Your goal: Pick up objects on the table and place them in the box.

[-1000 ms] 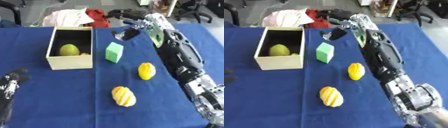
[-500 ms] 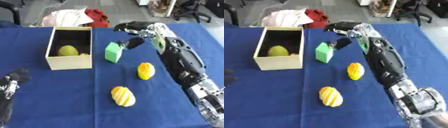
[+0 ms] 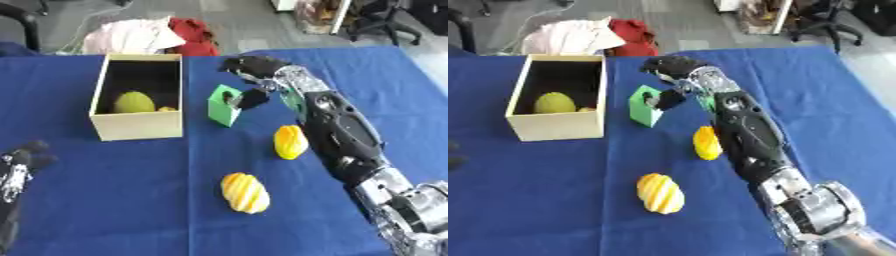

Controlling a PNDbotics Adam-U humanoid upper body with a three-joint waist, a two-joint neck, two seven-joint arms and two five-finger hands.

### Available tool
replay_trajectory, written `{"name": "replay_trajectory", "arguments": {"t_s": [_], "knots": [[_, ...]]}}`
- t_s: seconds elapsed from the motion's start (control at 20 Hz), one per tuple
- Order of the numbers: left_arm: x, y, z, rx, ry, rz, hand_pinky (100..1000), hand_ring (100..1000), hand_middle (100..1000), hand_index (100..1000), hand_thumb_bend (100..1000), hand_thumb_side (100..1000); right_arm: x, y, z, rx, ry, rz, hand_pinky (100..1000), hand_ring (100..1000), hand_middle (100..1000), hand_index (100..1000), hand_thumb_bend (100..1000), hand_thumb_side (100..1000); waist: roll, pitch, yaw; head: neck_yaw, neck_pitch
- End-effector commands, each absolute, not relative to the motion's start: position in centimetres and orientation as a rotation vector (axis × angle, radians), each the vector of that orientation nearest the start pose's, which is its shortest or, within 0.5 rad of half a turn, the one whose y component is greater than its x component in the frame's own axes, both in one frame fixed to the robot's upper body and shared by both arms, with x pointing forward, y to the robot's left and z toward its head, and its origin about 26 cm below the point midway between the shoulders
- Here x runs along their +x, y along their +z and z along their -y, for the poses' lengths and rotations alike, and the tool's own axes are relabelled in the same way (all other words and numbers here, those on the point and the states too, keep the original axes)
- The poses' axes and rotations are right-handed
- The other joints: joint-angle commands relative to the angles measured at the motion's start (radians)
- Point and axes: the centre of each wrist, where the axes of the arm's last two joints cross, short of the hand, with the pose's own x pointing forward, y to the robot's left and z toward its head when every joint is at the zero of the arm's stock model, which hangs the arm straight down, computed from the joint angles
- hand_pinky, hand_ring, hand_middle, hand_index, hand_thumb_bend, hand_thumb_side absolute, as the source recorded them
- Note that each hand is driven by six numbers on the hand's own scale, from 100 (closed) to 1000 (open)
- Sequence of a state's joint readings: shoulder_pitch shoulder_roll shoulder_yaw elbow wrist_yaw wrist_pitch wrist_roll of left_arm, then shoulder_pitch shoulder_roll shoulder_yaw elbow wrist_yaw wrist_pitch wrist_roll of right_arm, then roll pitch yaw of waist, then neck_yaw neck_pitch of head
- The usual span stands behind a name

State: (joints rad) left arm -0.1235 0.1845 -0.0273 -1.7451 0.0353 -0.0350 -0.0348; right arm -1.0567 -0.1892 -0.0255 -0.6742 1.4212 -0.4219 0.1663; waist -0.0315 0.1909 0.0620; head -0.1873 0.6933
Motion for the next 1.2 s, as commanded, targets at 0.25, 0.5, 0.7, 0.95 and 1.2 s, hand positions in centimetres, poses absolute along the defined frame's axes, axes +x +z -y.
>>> {"name": "replay_trajectory", "arguments": {"t_s": [0.25, 0.5, 0.7, 0.95, 1.2], "knots": [[30.3, 8.3, -25.9, 0.023, -0.235, 1.914, 901, 725, 749, 799, 100, 708, 50.5, 14.7, 20.8, -0.981, 1.74, 1.444, 959, 984, 1000, 1000, 100, 707, 0.021, 0.002, 0.0, -0.004, -0.007], [30.3, 8.3, -25.9, 0.023, -0.236, 1.913, 902, 725, 750, 799, 100, 709, 50.6, 17.2, 20.6, -0.956, 1.69, 1.605, 937, 963, 987, 1000, 100, 611, 0.021, -0.001, -0.005, 0.003, -0.002], [30.3, 8.3, -26.0, 0.027, -0.234, 1.913, 902, 725, 750, 800, 100, 709, 50.4, 18.6, 20.6, -0.879, 1.679, 1.689, 931, 957, 979, 1000, 100, 646, 0.02, -0.004, -0.007, 0.008, 0.001], [30.3, 8.3, -26.0, 0.027, -0.234, 1.913, 902, 725, 750, 800, 100, 709, 50.2, 19.6, 20.3, -0.803, 1.698, 1.722, 926, 954, 976, 1000, 100, 677, 0.019, -0.006, -0.009, 0.008, 0.003], [30.3, 8.3, -26.0, 0.027, -0.235, 1.912, 903, 725, 751, 800, 100, 710, 50.0, 20.0, 19.8, -0.758, 1.738, 1.727, 929, 957, 981, 1000, 100, 700, 0.02, -0.006, -0.01, 0.003, -0.001]]}}
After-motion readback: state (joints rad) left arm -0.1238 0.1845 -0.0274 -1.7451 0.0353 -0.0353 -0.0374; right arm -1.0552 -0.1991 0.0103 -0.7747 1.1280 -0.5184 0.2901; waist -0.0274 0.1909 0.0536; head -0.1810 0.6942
